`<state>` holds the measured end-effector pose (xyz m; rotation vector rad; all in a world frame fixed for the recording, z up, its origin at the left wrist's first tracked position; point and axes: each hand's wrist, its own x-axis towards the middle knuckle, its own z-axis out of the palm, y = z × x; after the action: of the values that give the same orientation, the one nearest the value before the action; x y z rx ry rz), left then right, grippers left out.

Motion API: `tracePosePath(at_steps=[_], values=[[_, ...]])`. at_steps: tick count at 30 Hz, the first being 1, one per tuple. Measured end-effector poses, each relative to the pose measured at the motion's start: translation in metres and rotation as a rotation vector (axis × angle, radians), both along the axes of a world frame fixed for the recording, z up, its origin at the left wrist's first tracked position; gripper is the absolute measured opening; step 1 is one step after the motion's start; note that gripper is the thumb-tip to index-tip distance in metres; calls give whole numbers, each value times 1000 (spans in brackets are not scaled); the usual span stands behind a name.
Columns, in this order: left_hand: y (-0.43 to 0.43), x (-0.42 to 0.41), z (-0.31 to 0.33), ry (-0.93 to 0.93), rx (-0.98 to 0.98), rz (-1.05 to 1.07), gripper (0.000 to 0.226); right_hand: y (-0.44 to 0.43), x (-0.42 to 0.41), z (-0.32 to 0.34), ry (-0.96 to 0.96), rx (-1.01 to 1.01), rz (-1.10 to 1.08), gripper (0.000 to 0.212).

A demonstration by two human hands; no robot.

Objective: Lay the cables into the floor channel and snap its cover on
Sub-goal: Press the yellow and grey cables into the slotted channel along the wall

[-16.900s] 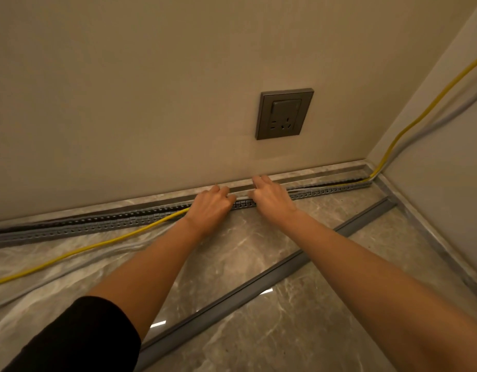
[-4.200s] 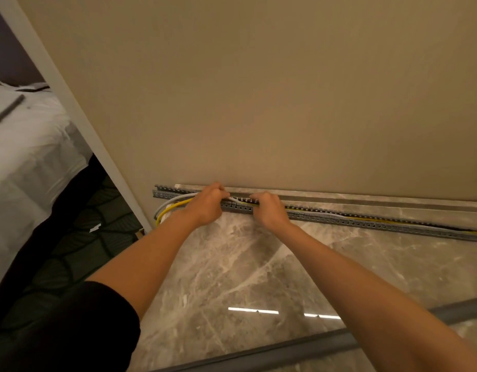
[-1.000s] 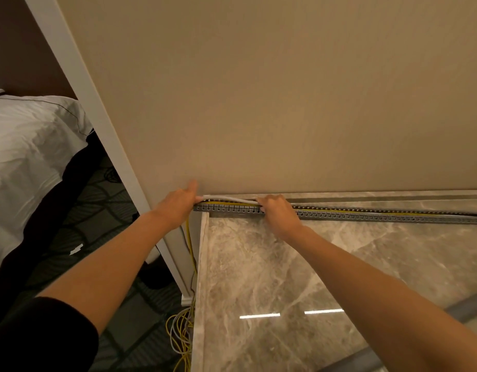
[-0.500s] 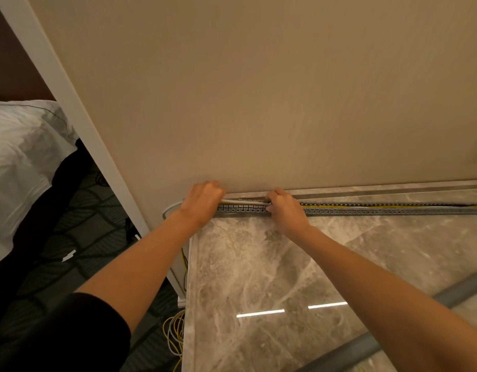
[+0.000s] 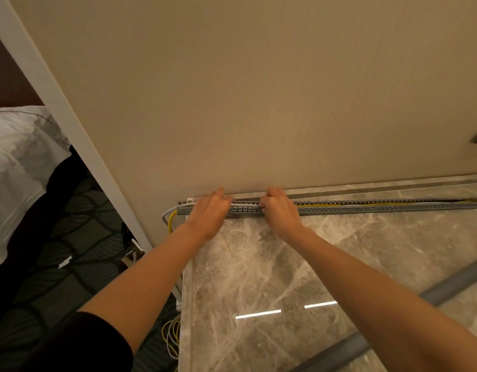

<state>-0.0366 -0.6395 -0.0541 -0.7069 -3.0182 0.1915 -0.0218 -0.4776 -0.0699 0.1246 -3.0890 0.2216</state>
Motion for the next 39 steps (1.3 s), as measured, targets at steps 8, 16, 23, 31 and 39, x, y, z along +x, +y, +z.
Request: tracePosePath(at_steps=[8,16,23,31,39], values=[[1,-1,-2,26,-43,69,31,-3,-2,5,-39,-51,-44,25],[-15,-6,1,-39,5,159,24,-24,-1,9,-20,-26,34,26],[-23,-10,-6,-85,-26,141,21,-35,-6,17,-130,-14,-25,24],[-42,-13,-3,-155,82,234,25,-41,-7,22,-146,66,-77,25],[-97,-21,-7,-210,362,460,22,-69,-7,29,-98,322,95,20]])
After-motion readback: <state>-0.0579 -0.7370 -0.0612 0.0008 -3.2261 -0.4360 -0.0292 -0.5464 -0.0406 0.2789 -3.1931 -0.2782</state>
